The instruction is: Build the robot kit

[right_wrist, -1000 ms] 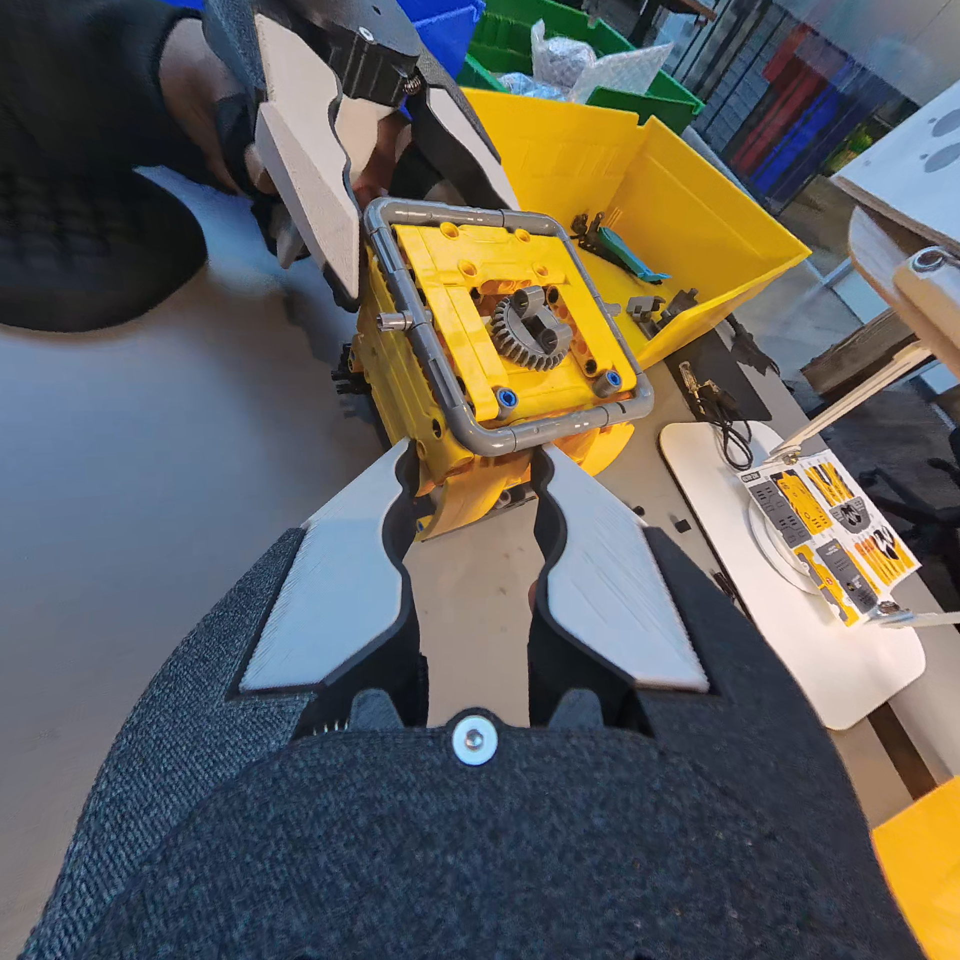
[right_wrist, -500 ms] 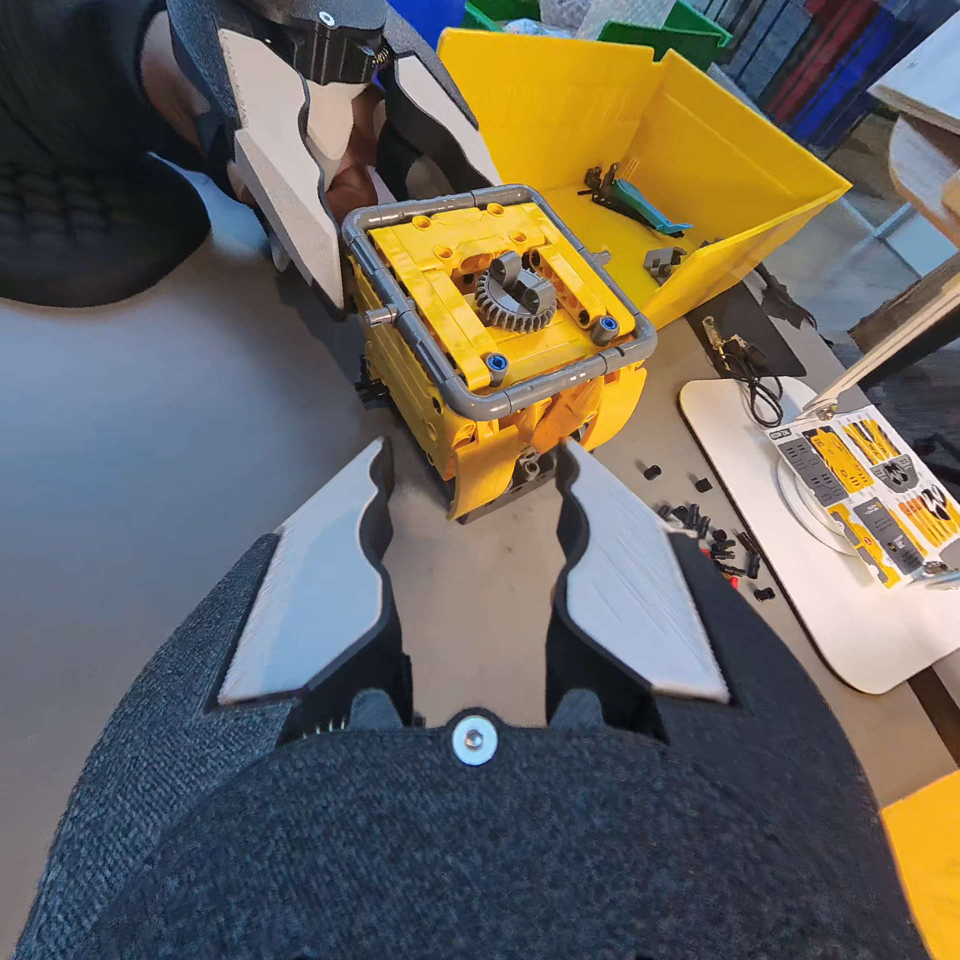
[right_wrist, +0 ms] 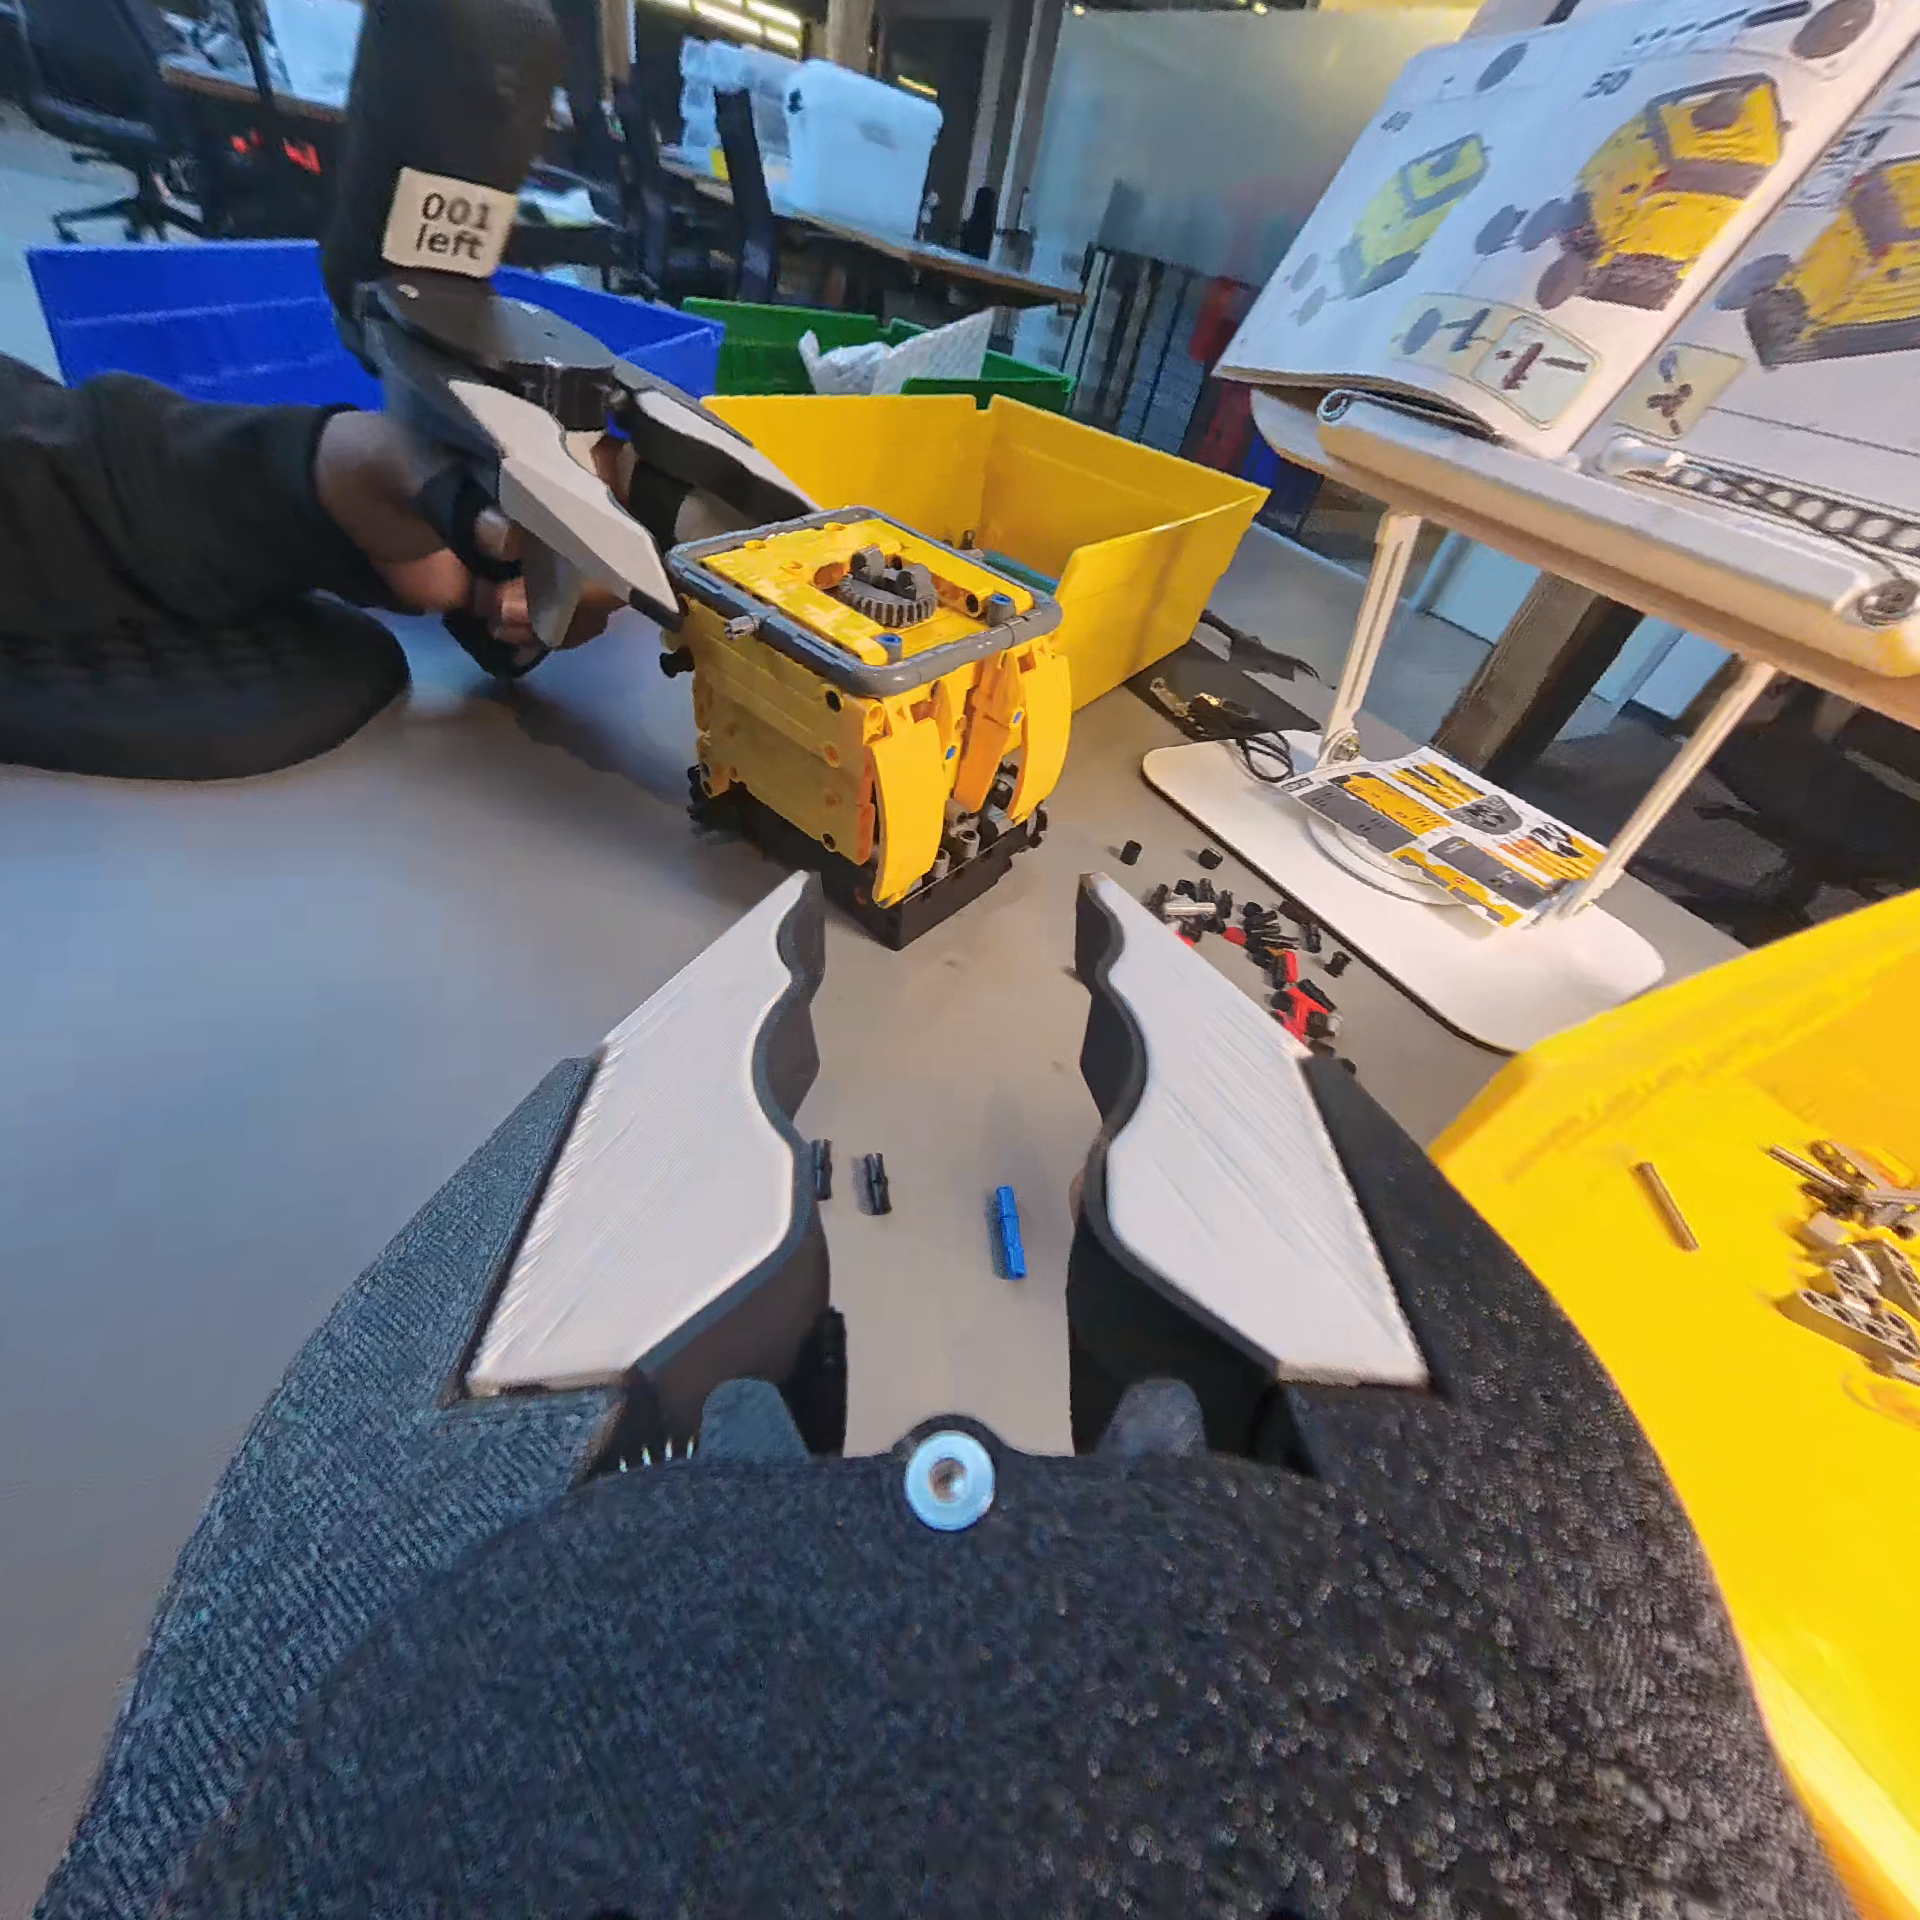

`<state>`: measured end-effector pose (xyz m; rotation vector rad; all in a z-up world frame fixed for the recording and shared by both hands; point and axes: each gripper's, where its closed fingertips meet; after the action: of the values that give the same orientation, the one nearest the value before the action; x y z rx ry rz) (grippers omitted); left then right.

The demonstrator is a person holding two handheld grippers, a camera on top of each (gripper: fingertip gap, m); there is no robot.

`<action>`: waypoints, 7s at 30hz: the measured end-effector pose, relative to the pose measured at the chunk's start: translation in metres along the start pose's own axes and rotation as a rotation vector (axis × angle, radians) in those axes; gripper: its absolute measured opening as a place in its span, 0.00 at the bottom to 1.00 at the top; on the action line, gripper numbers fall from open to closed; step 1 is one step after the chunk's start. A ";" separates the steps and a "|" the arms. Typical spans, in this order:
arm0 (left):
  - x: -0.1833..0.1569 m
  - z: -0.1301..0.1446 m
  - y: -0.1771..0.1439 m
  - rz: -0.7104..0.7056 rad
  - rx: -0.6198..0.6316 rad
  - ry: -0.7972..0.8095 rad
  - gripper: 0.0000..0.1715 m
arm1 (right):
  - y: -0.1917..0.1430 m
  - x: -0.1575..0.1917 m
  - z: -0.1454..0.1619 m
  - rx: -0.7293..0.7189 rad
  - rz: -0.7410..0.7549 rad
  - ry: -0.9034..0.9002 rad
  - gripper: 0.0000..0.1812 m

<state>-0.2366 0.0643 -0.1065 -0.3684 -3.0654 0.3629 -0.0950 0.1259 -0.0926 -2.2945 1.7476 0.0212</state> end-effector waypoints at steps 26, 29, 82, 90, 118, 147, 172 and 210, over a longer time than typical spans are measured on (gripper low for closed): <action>0.008 0.000 0.014 -0.021 0.105 -0.202 0.54 | 0.028 0.015 0.012 0.096 0.018 -0.152 0.26; 0.007 -0.012 0.009 0.015 0.089 -0.296 0.54 | 0.034 0.015 0.012 0.117 0.023 -0.199 0.26; -0.047 0.029 -0.032 0.185 0.315 0.115 0.31 | 0.058 0.030 0.015 0.347 -0.460 0.036 0.30; -0.046 0.032 -0.036 0.187 0.326 0.141 0.30 | 0.054 0.029 0.015 0.345 -0.456 0.032 0.29; -0.010 -0.011 -0.060 -0.120 -0.073 0.014 0.47 | 0.010 0.017 0.094 0.666 -0.282 0.177 0.11; -0.015 -0.004 -0.056 -0.093 -0.036 0.025 0.47 | -0.004 0.026 0.095 0.701 -0.361 0.141 0.03; -0.017 -0.002 -0.054 -0.094 -0.023 0.052 0.47 | 0.046 0.061 0.069 0.631 -0.400 0.067 0.10; -0.042 -0.005 -0.059 0.005 -0.055 0.135 0.40 | 0.042 0.089 0.050 0.568 -0.555 -0.061 0.06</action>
<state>-0.2091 0.0000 -0.0880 -0.3858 -2.9471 0.2441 -0.1027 0.0418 -0.1643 -2.2055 0.8751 -0.4413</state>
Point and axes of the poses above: each gripper's, where its closed fingertips meet, y out along the fingers, z out of its underside, x = y × z across the jaws, and after that the axes turned 12 degrees about -z, right-handed
